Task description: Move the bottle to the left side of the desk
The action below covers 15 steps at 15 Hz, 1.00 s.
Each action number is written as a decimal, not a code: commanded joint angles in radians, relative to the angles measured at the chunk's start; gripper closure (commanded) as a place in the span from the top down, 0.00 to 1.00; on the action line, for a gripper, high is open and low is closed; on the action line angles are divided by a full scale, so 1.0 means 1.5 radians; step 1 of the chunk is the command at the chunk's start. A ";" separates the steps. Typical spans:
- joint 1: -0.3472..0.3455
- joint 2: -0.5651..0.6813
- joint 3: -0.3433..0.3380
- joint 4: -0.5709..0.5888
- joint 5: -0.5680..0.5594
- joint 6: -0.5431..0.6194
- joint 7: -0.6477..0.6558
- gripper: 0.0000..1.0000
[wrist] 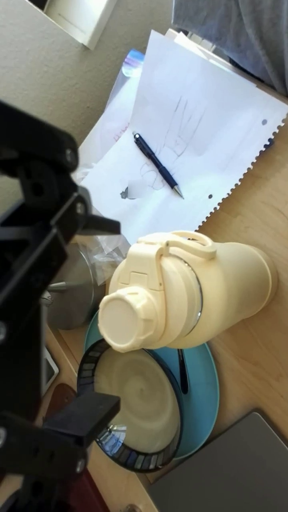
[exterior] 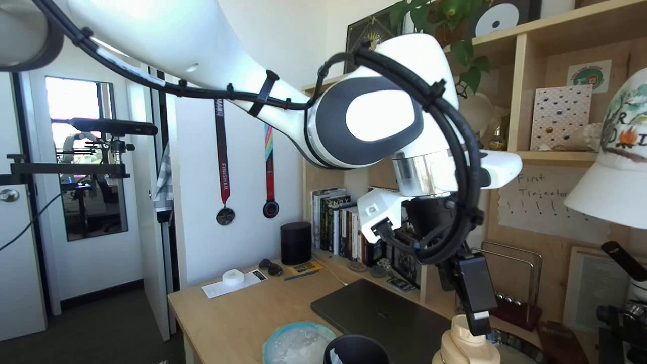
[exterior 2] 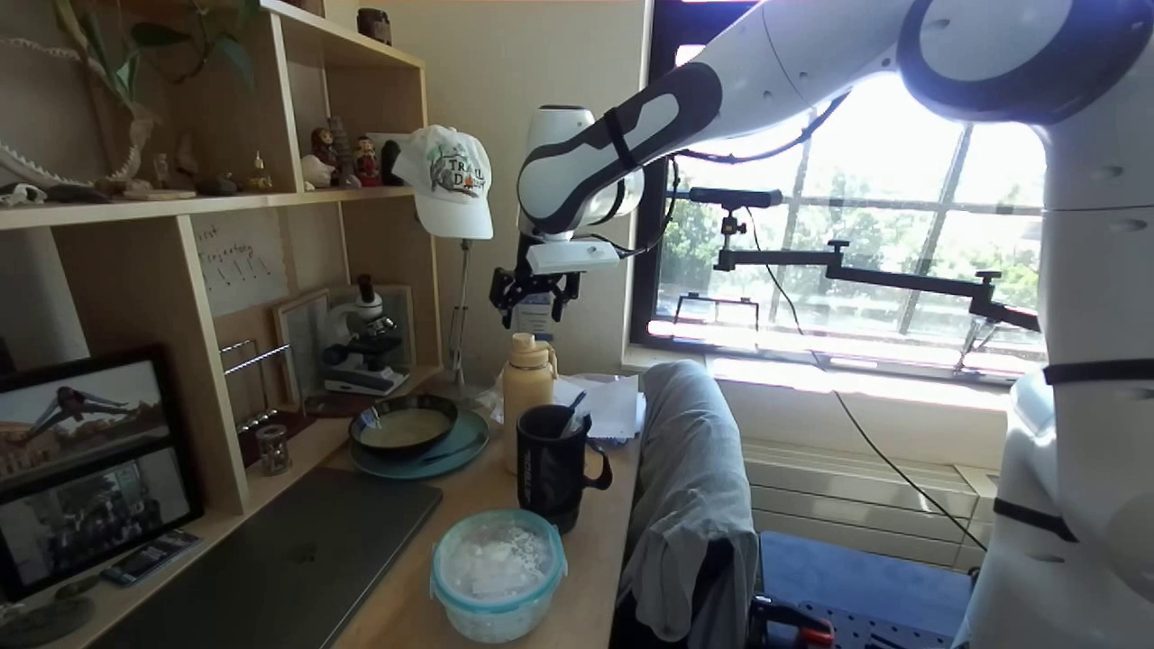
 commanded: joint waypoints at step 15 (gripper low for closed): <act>-0.001 0.055 -0.009 0.021 0.025 0.025 -0.005 0.69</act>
